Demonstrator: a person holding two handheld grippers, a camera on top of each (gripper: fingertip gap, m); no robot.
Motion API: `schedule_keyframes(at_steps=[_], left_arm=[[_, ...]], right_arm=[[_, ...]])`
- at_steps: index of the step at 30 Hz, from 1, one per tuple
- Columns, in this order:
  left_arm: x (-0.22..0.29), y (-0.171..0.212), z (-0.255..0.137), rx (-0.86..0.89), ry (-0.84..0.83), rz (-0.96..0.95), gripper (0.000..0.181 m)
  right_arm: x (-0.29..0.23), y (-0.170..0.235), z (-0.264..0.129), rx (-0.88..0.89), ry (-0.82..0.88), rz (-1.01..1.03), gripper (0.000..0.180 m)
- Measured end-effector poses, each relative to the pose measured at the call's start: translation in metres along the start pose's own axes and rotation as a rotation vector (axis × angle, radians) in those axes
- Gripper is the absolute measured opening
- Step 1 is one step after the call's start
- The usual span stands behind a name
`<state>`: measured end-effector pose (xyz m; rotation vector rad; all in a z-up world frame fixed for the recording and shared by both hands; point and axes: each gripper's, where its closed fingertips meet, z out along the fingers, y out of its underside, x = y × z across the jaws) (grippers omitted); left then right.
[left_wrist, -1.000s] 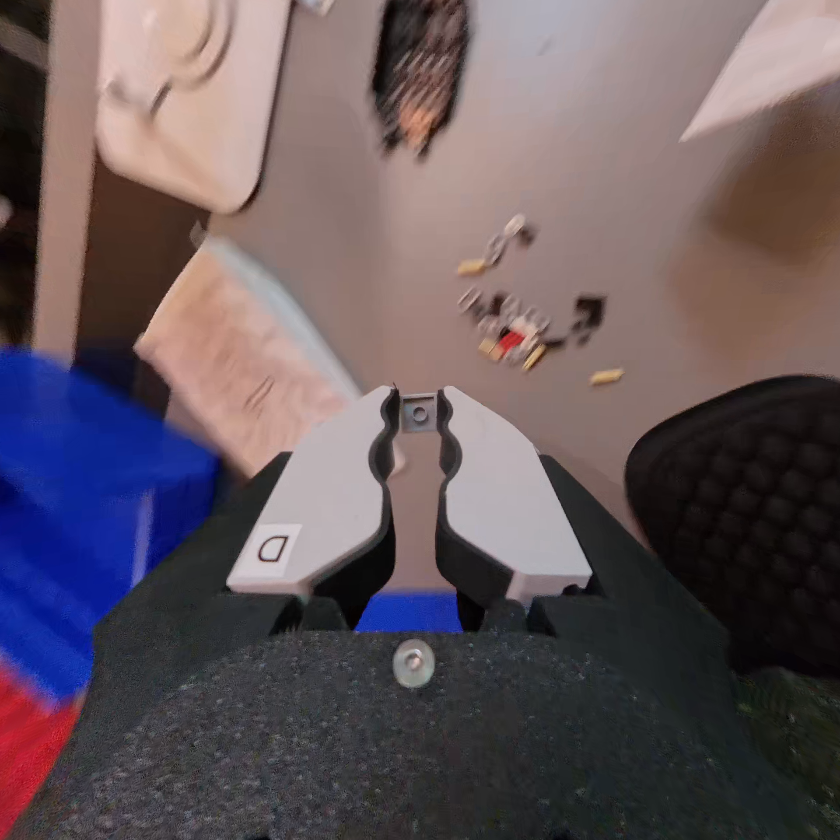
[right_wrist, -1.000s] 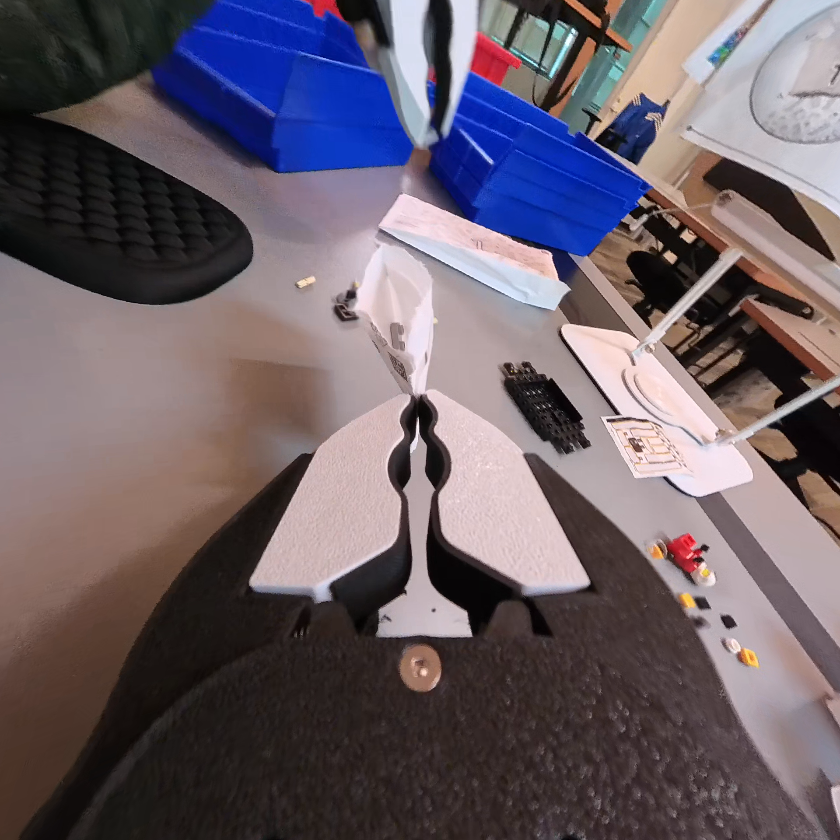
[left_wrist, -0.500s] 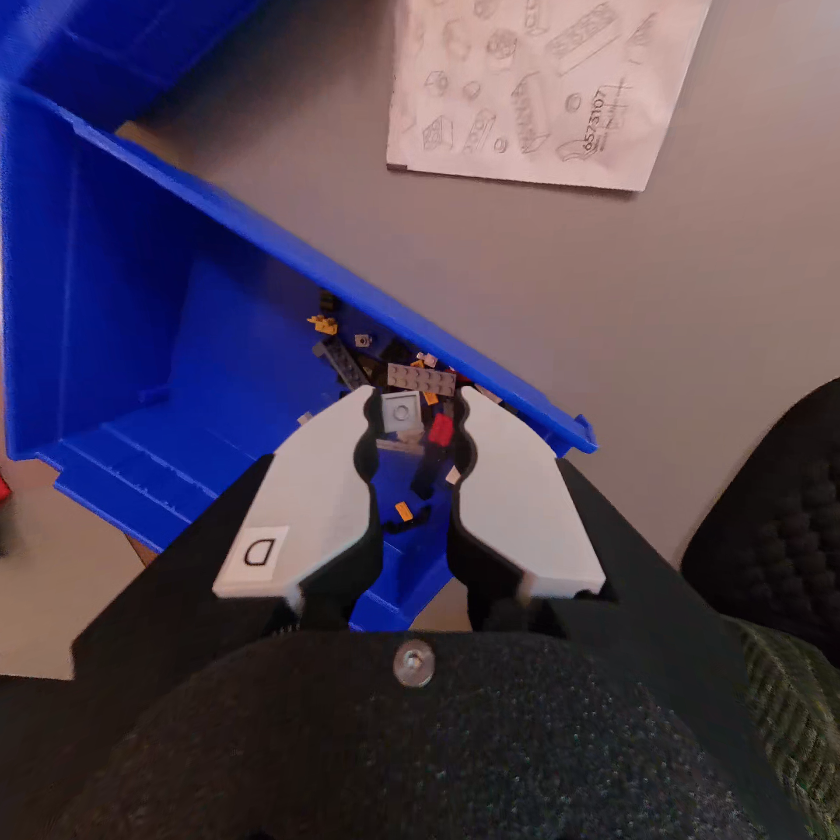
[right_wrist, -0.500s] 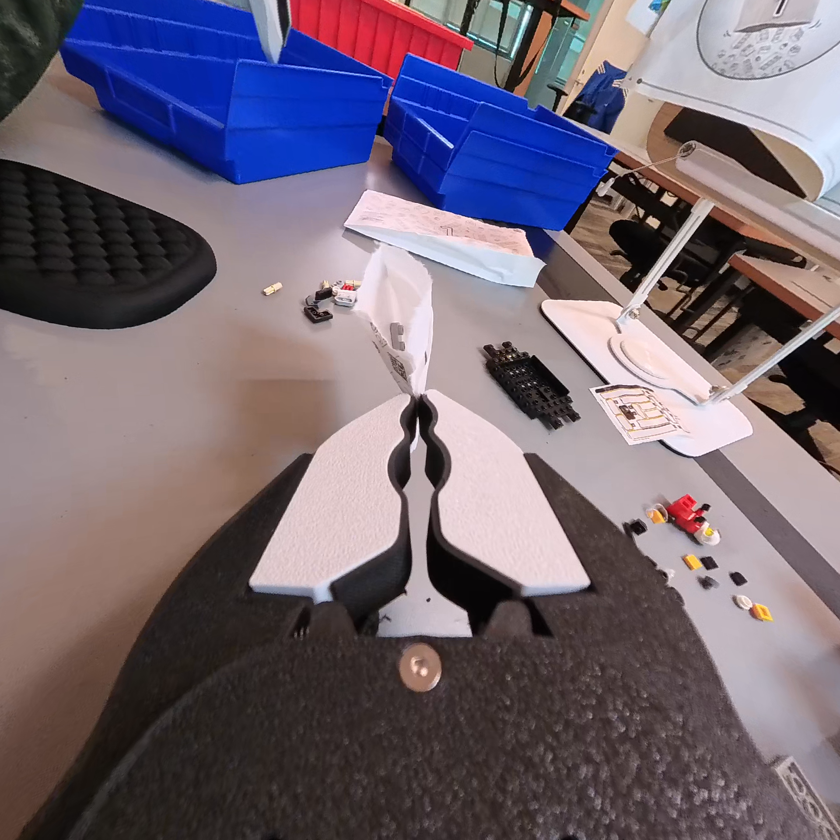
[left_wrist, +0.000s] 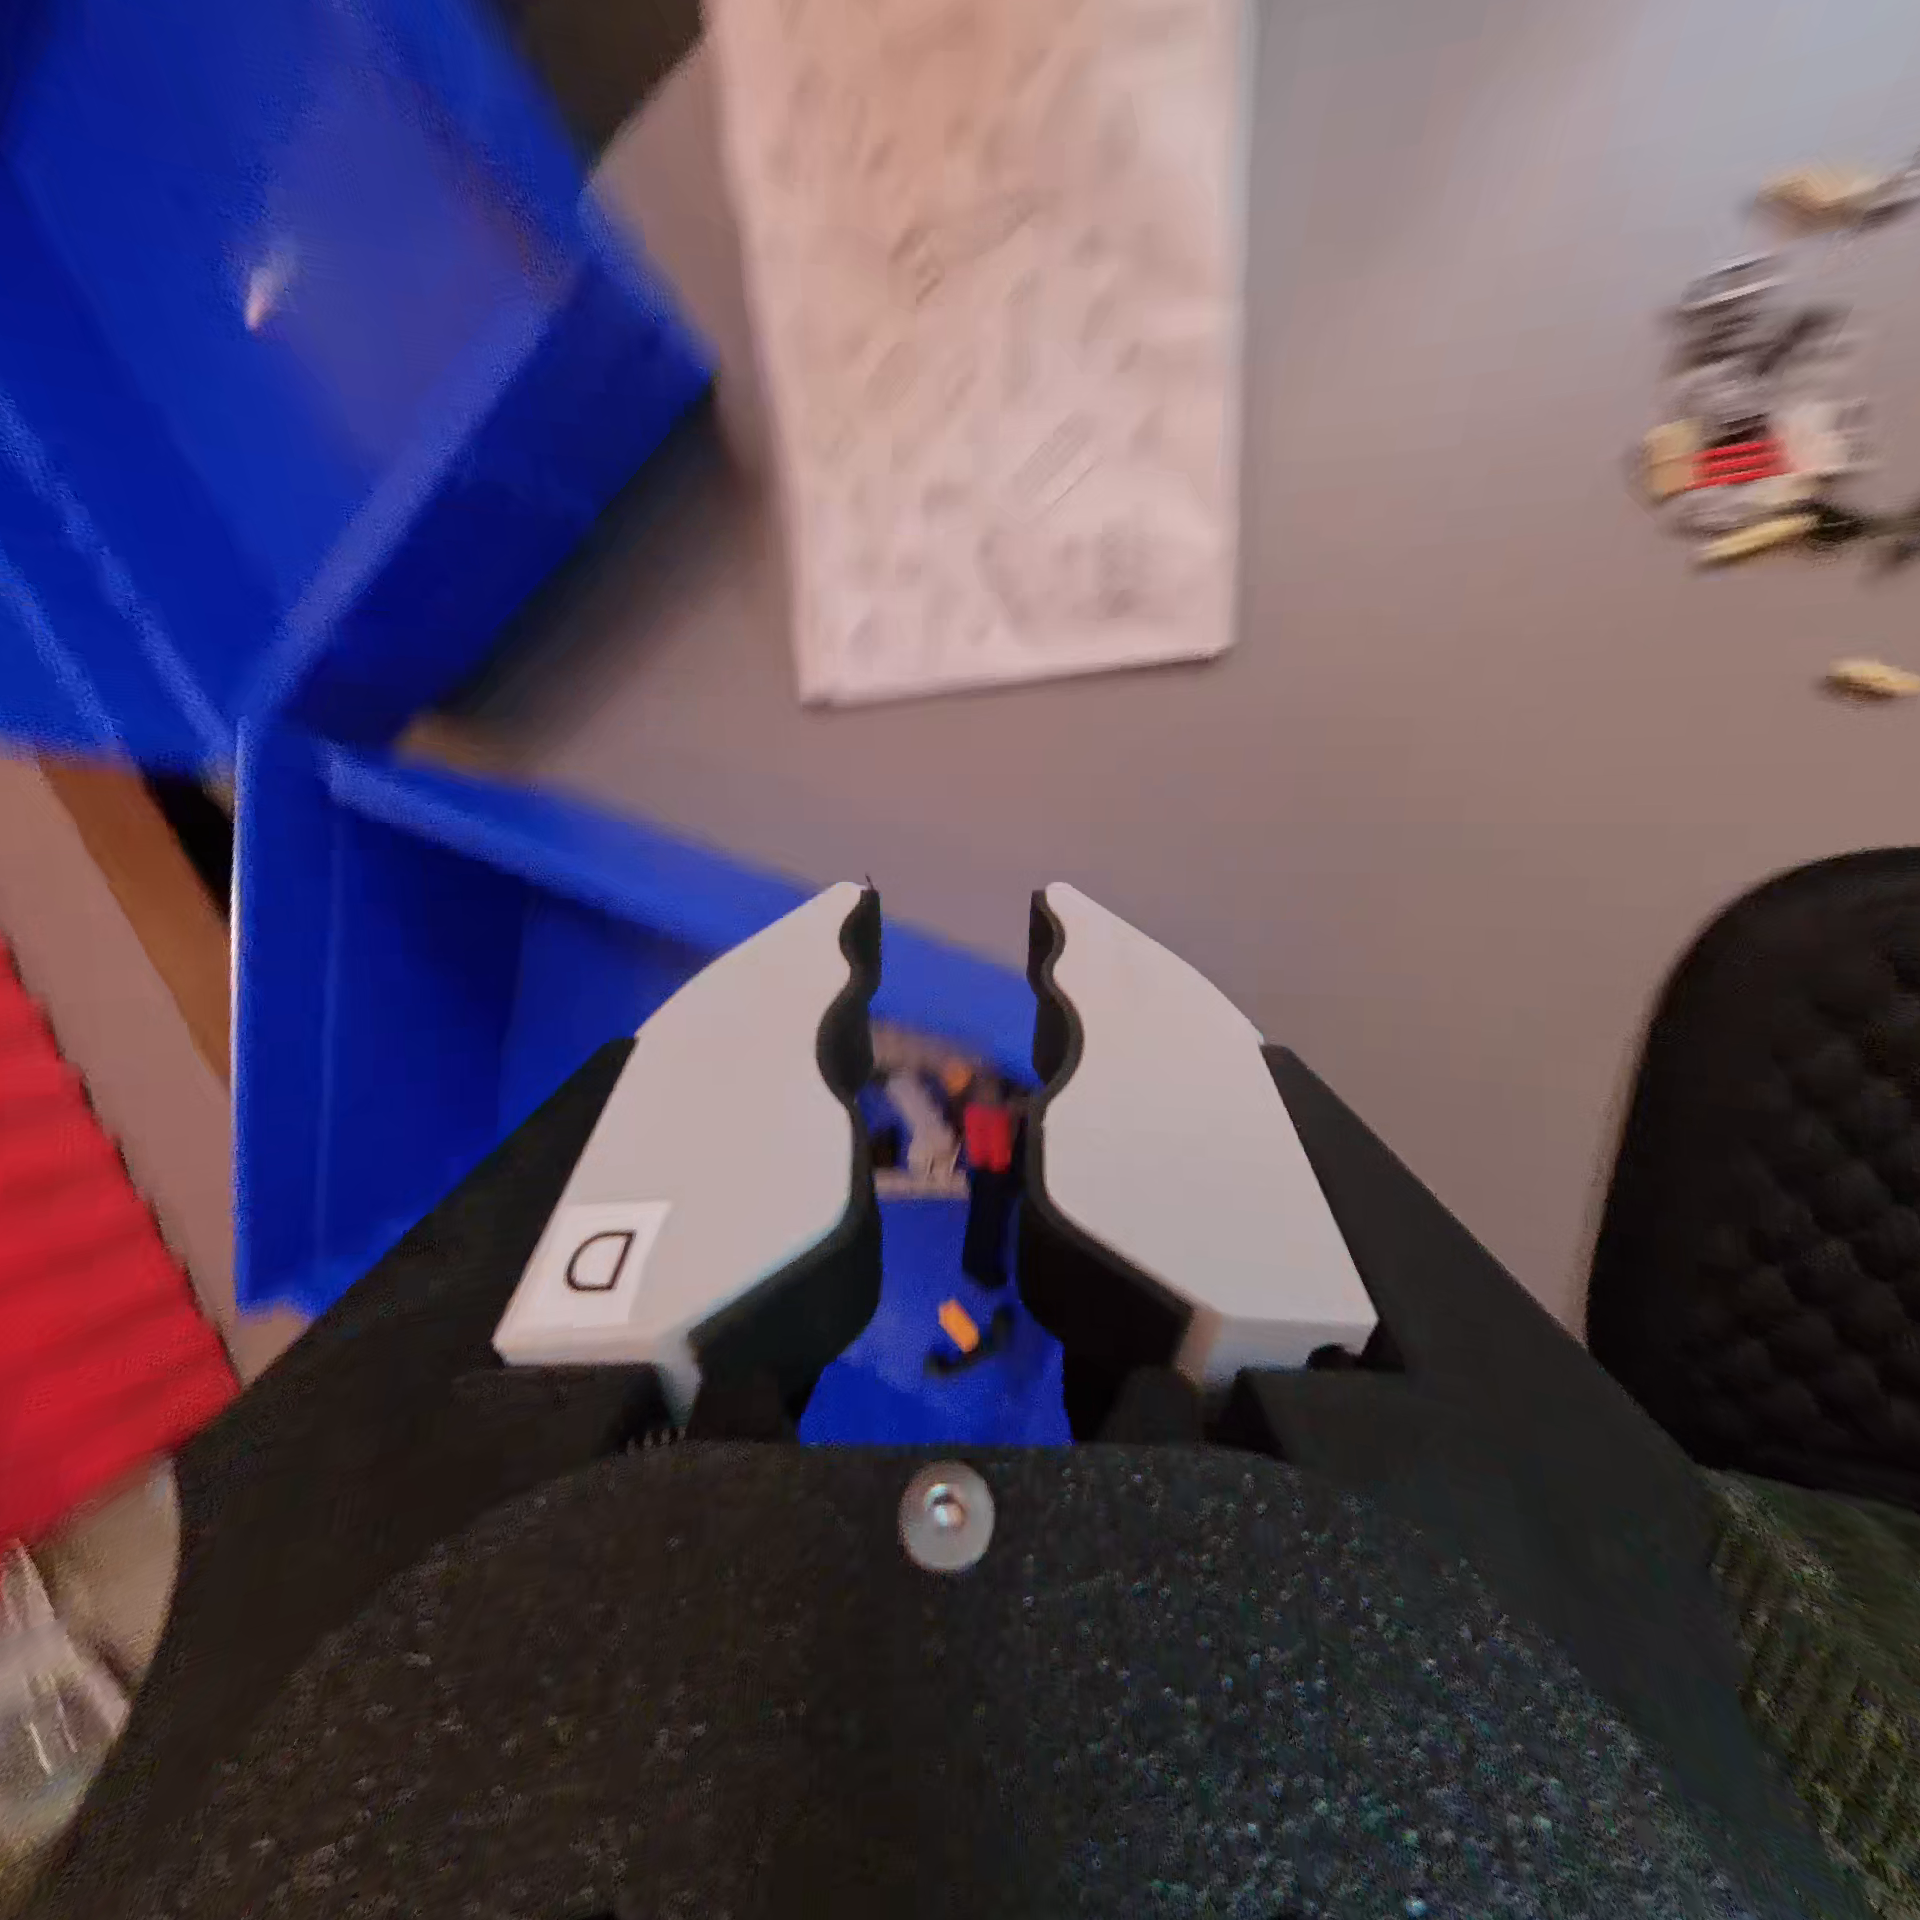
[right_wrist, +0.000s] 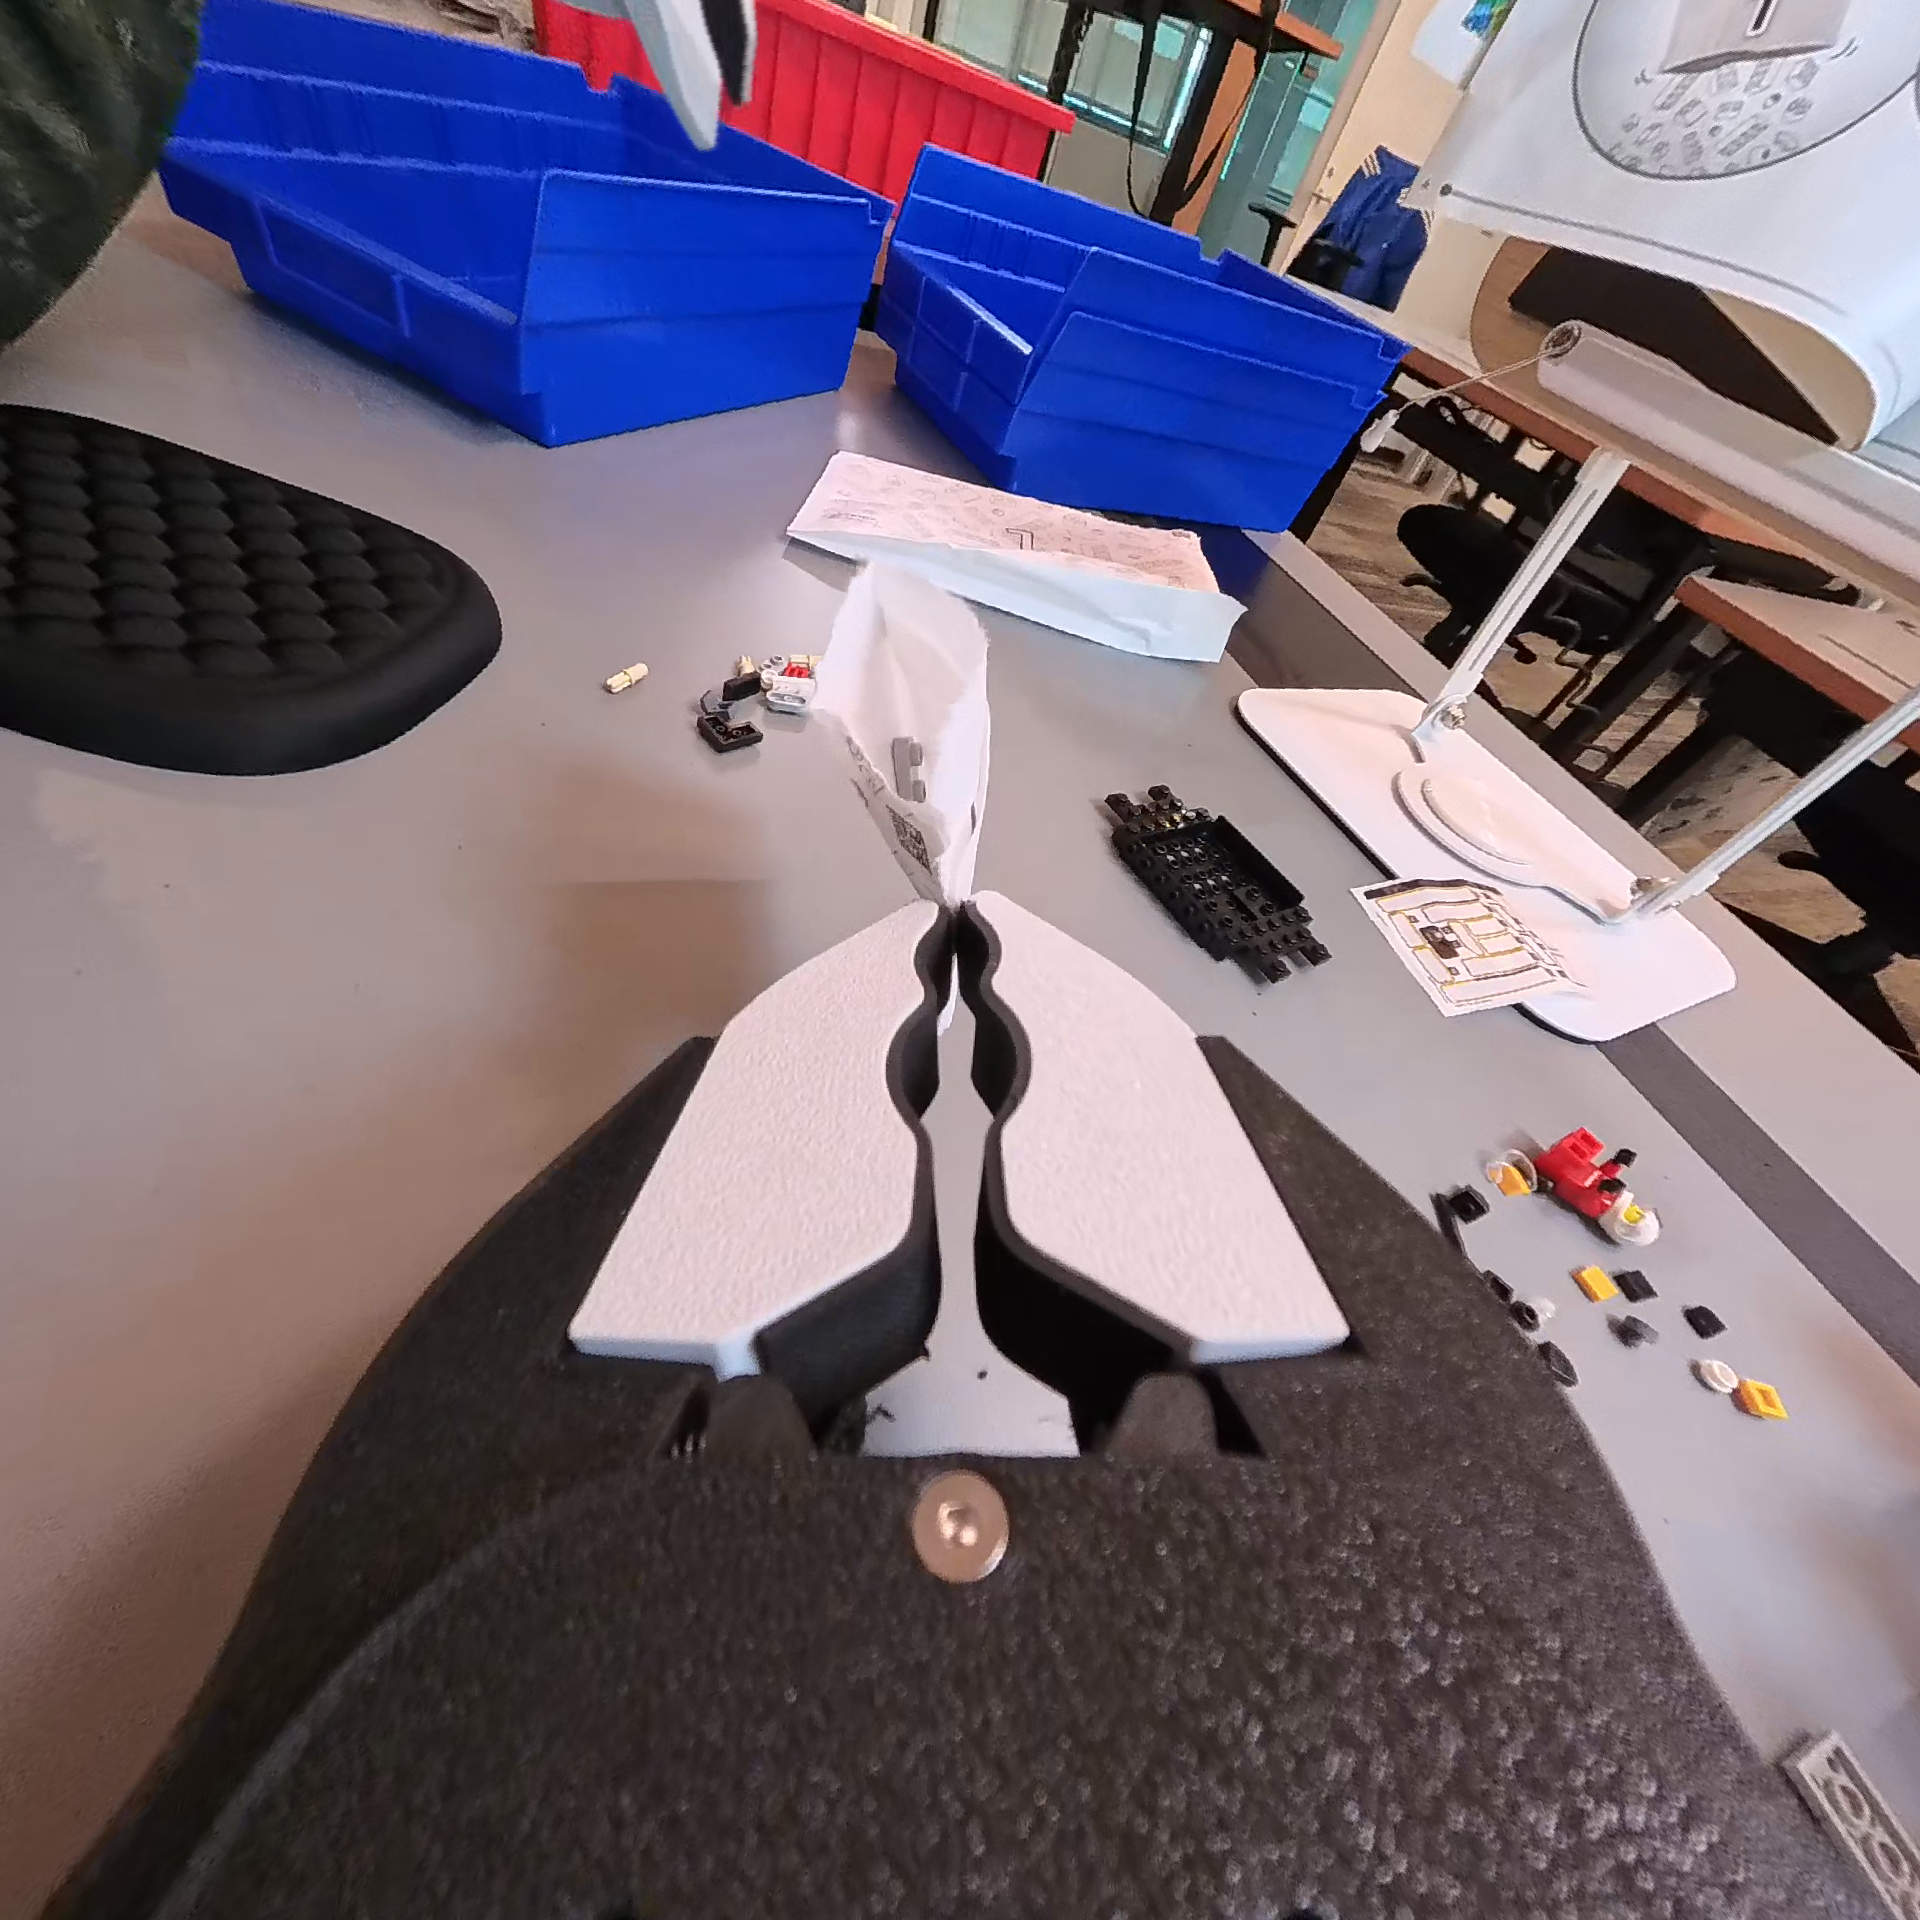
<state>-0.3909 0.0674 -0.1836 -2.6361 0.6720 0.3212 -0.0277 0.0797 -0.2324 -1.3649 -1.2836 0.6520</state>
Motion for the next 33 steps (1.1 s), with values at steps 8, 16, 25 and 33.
schedule_keyframes(at_steps=[8, 16, 25, 33], left_arm=[[0.167, -0.072, 0.048, 0.049, 0.379, 0.673, 0.027], [0.192, -0.068, 0.092, -0.041, 0.527, 0.635, 0.026], [0.202, -0.064, 0.096, -0.051, 0.605, 0.627, 0.008], [0.203, -0.069, 0.086, 0.016, 0.641, 0.643, 0.005]], right_arm=[[0.004, -0.002, -0.002, 0.01, 0.007, 0.03, 0.0], [0.006, -0.003, -0.004, 0.013, 0.006, 0.036, 0.0], [0.006, -0.001, -0.004, 0.007, 0.001, 0.043, 0.0], [0.004, -0.001, -0.003, 0.001, -0.005, 0.039, 0.0]])
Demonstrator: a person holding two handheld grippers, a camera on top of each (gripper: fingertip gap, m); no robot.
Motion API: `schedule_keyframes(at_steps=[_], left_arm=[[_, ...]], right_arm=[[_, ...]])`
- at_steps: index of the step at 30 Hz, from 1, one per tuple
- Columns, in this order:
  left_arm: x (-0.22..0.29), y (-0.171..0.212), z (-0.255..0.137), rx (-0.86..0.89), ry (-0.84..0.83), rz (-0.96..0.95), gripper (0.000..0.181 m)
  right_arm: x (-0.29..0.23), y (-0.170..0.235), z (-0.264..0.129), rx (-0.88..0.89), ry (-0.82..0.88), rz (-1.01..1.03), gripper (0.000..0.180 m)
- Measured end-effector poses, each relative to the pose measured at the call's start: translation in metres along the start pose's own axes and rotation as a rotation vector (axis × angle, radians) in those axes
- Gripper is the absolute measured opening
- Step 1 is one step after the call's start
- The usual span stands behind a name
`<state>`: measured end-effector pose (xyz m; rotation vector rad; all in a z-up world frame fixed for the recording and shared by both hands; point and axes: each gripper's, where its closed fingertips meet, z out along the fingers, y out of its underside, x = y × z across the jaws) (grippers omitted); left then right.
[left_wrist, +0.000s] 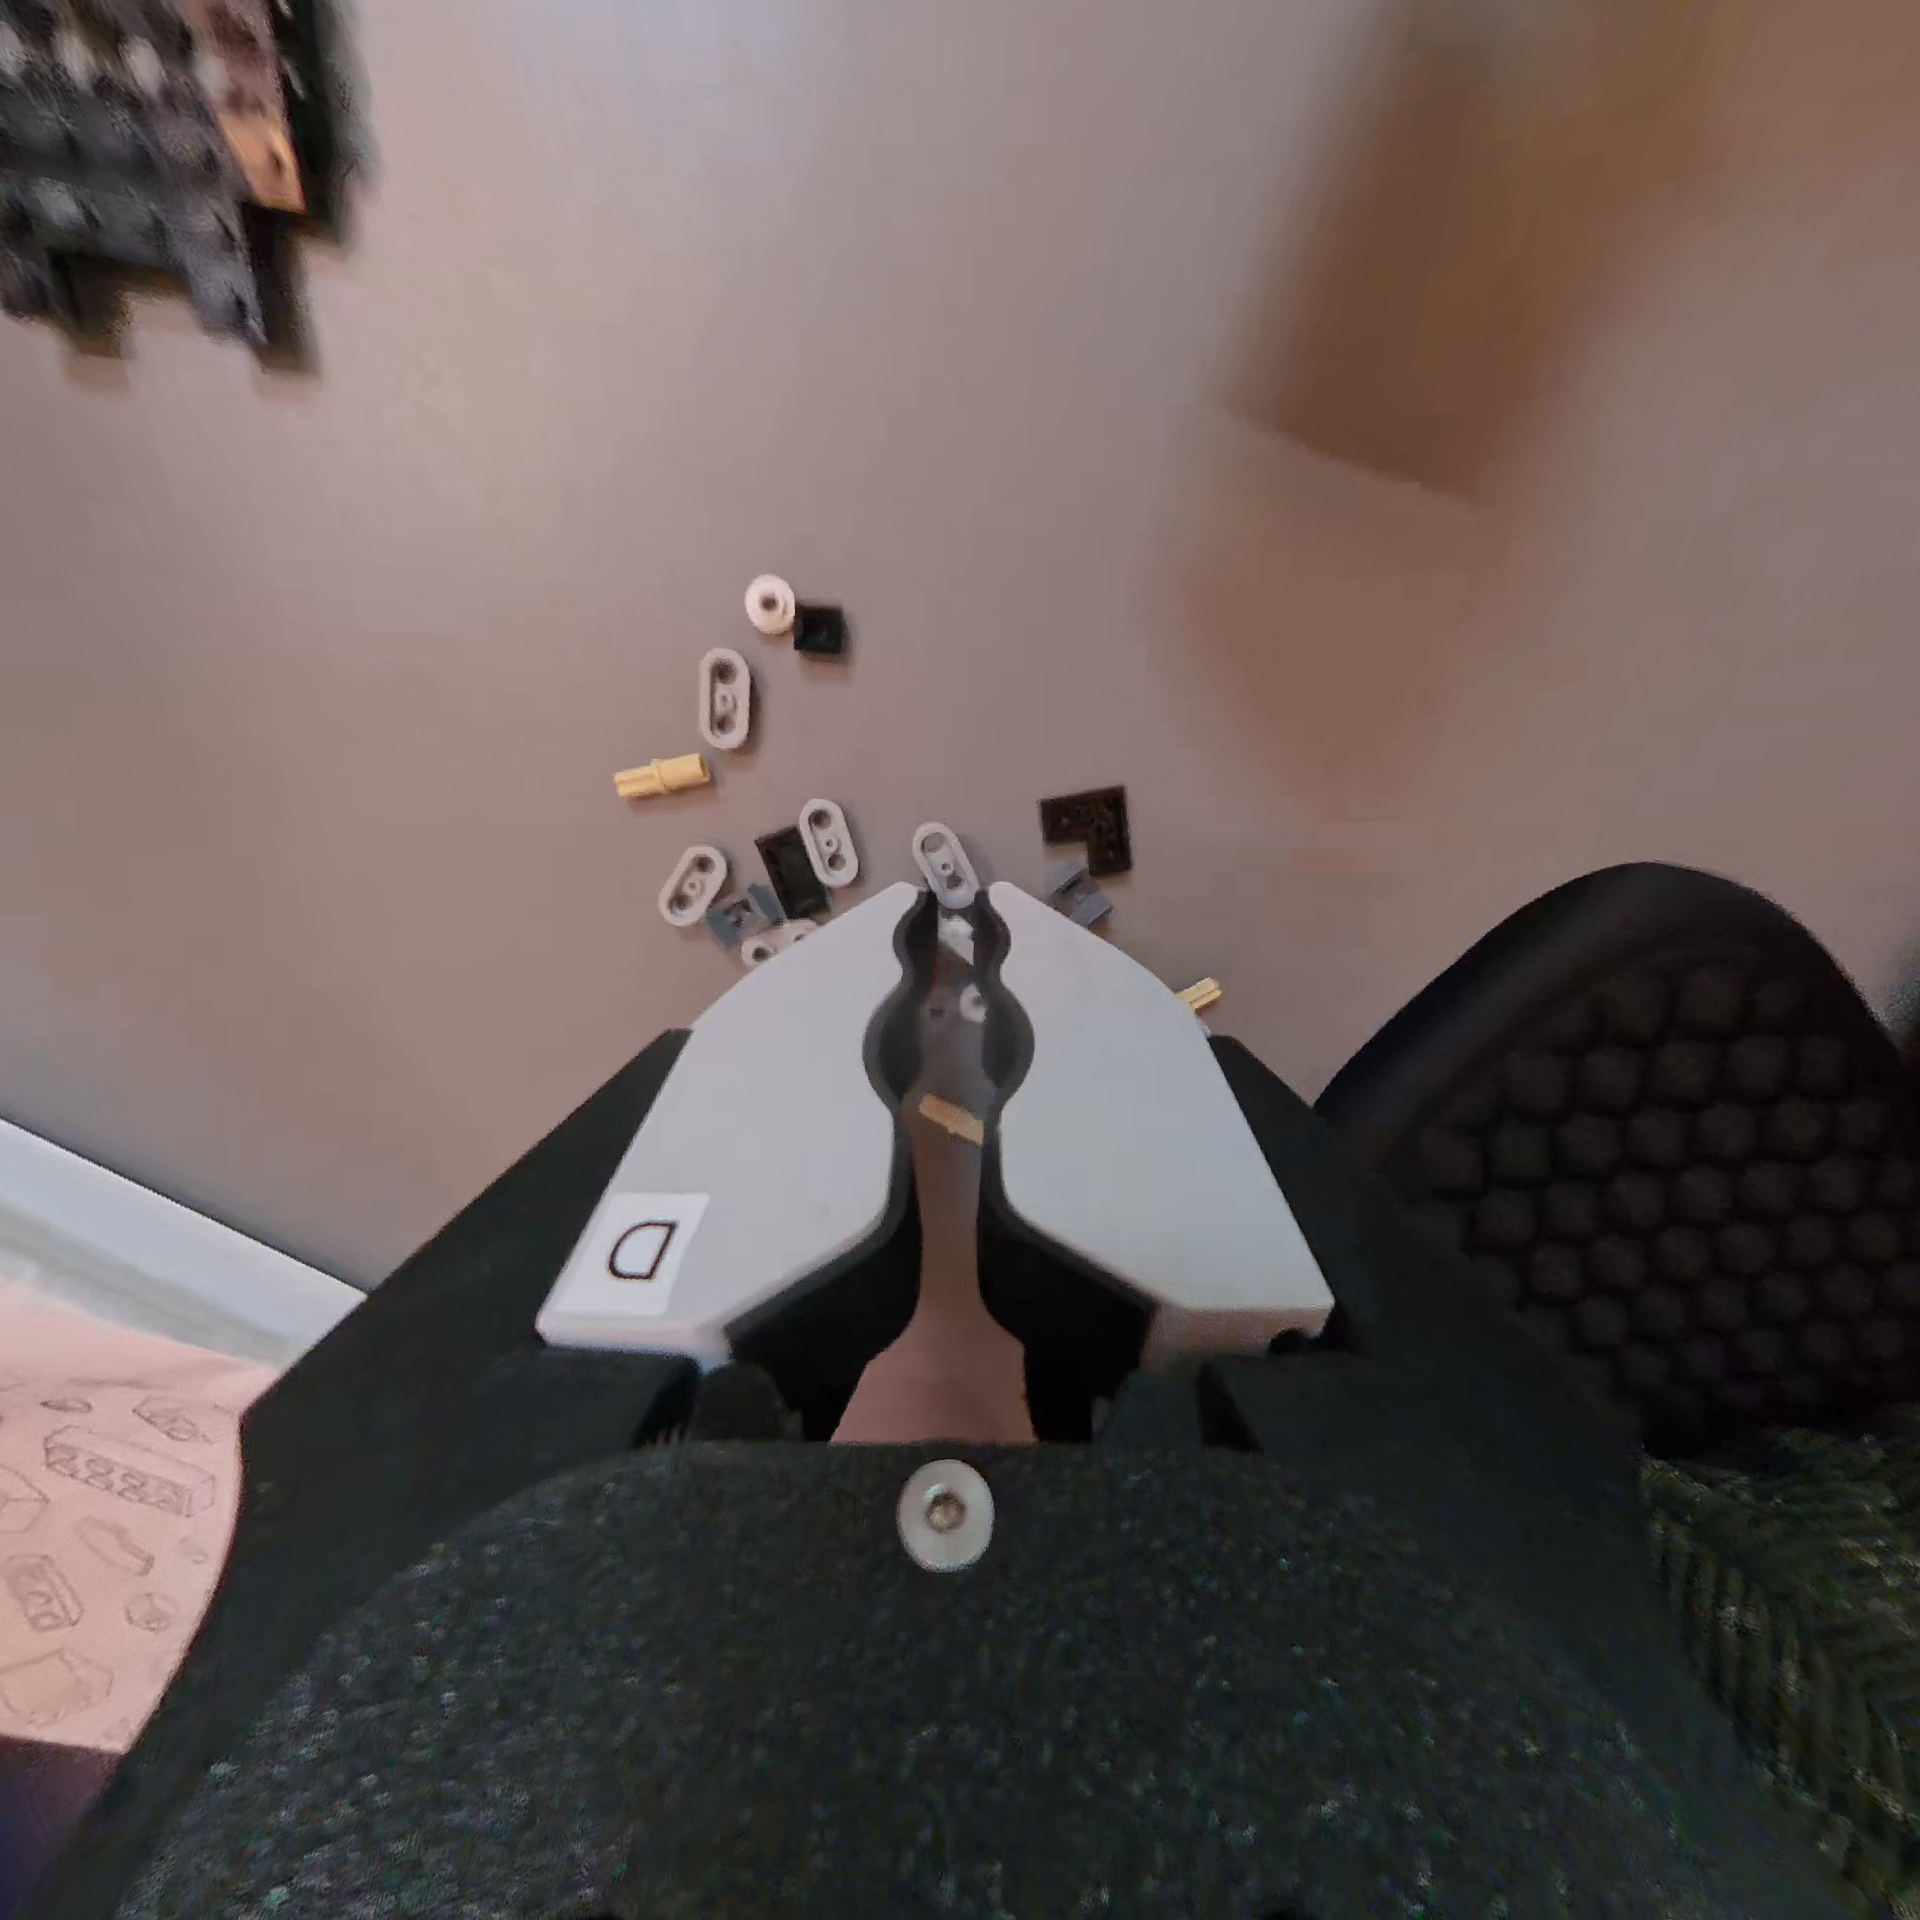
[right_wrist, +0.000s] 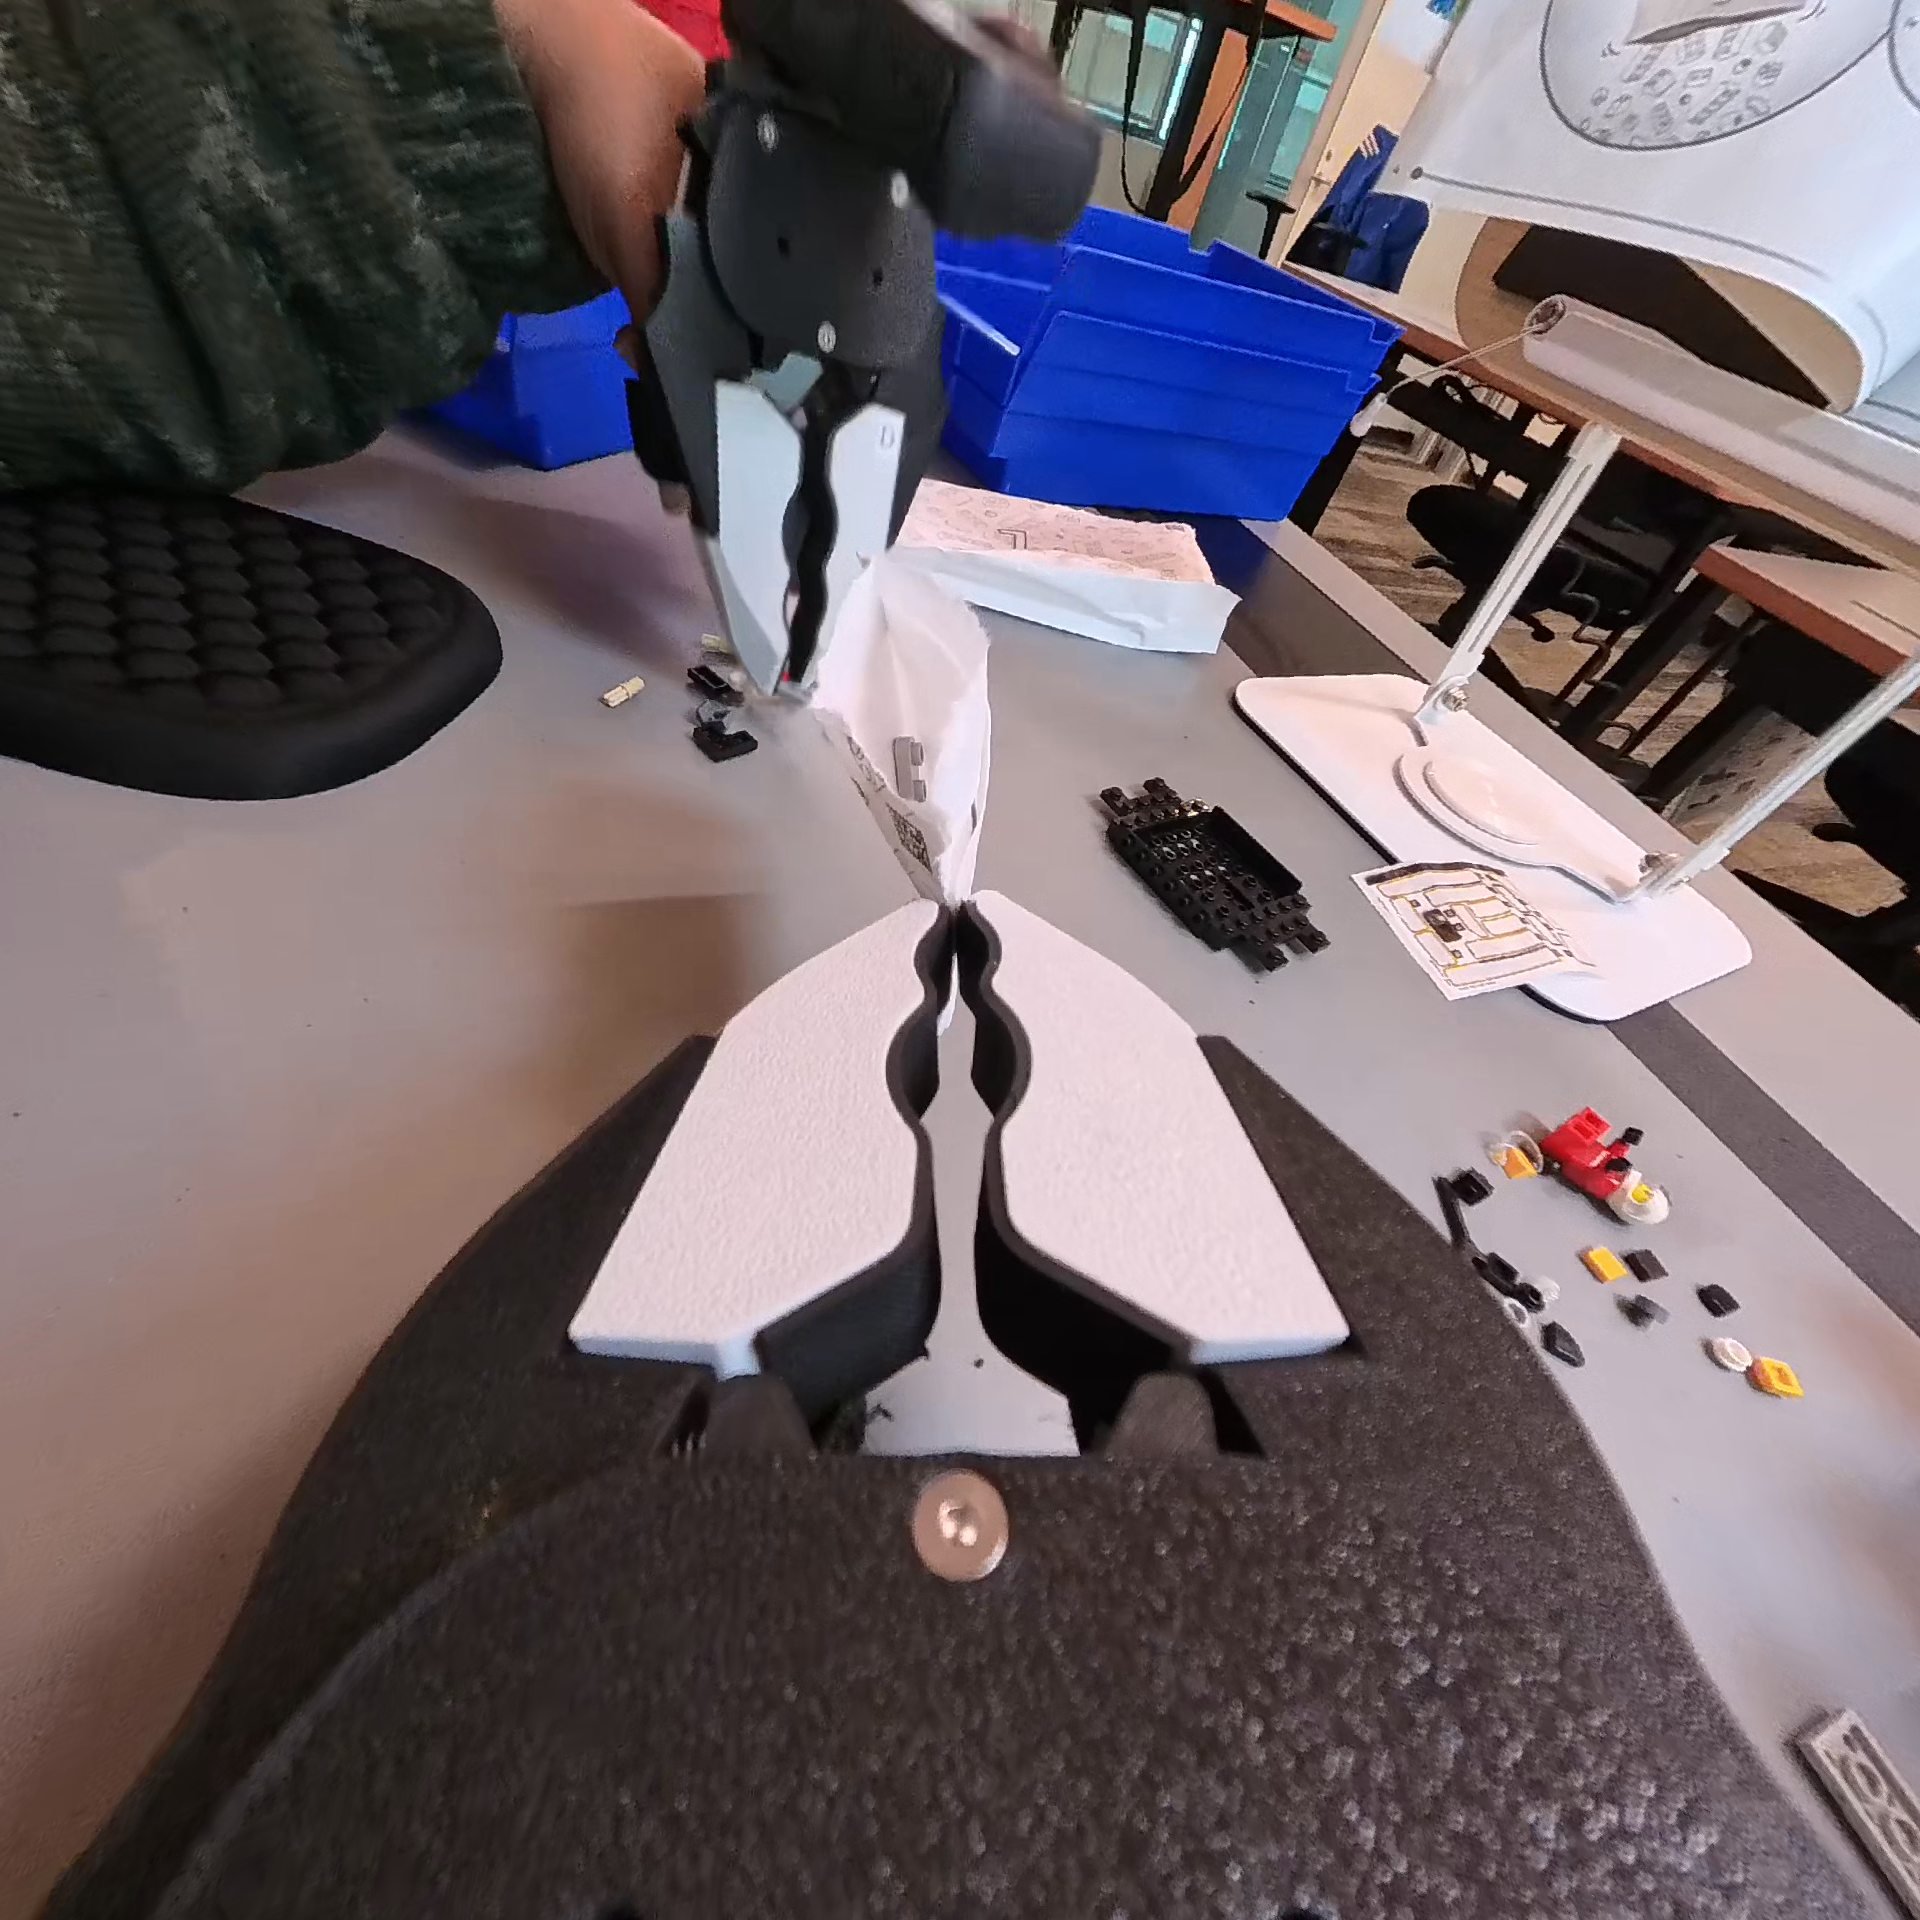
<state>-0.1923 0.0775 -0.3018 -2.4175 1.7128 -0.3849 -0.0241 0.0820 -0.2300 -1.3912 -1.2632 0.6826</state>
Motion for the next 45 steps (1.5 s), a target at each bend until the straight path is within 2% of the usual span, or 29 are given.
schedule_keyframes(at_steps=[7, 10, 14, 17, 20, 22, 24, 26, 28, 32, 36, 40, 42, 45], left_arm=[[0.045, -0.086, -0.054, 0.405, -0.019, 0.225, 0.006], [0.065, -0.108, -0.049, 0.422, -0.024, 0.297, 0.005], [0.069, -0.114, -0.03, 0.359, -0.056, 0.332, 0.013], [0.068, -0.117, -0.037, 0.397, -0.065, 0.33, 0.02], [0.048, -0.105, -0.061, 0.425, -0.161, 0.286, 0.025], [0.017, -0.086, -0.081, 0.448, -0.261, 0.147, 0.02], [-0.016, -0.051, -0.086, 0.393, -0.335, -0.055, 0.019], [-0.032, -0.016, -0.077, 0.319, -0.358, -0.2, 0.019], [-0.022, 0.005, -0.058, 0.304, -0.256, -0.297, 0.022], [-0.007, 0.042, -0.026, 0.189, -0.217, -0.338, 0.026], [-0.003, 0.049, -0.013, 0.159, -0.176, -0.374, 0.023], [-0.004, 0.052, -0.006, 0.128, -0.157, -0.386, 0.006], [-0.004, 0.054, -0.006, 0.116, -0.169, -0.361, 0.004], [0.006, 0.018, -0.026, 0.298, -0.149, -0.261, 0.004]], right_arm=[[-0.018, 0.012, 0.012, -0.09, -0.064, -0.002, 0.0], [-0.027, 0.015, 0.018, -0.136, -0.078, -0.001, 0.0], [-0.033, 0.01, 0.018, -0.116, -0.103, 0.017, 0.0], [-0.031, 0.007, 0.016, -0.094, -0.109, 0.04, 0.0], [-0.025, 0.006, 0.014, -0.078, -0.097, 0.07, 0.0], [-0.02, 0.006, 0.011, -0.072, -0.081, 0.092, 0.0], [-0.013, 0.007, 0.009, -0.071, -0.064, 0.108, 0.0], [-0.009, 0.007, 0.008, -0.068, -0.055, 0.118, 0.0], [-0.008, 0.008, 0.007, -0.069, -0.049, 0.122, 0.0], [-0.009, 0.009, 0.008, -0.074, -0.055, 0.125, 0.0], [-0.01, 0.01, 0.009, -0.076, -0.057, 0.126, 0.0], [-0.01, 0.009, 0.009, -0.075, -0.058, 0.121, 0.0], [-0.012, 0.01, 0.009, -0.078, -0.063, 0.12, 0.0], [-0.017, 0.014, 0.013, -0.11, -0.081, 0.12, 0.0]])
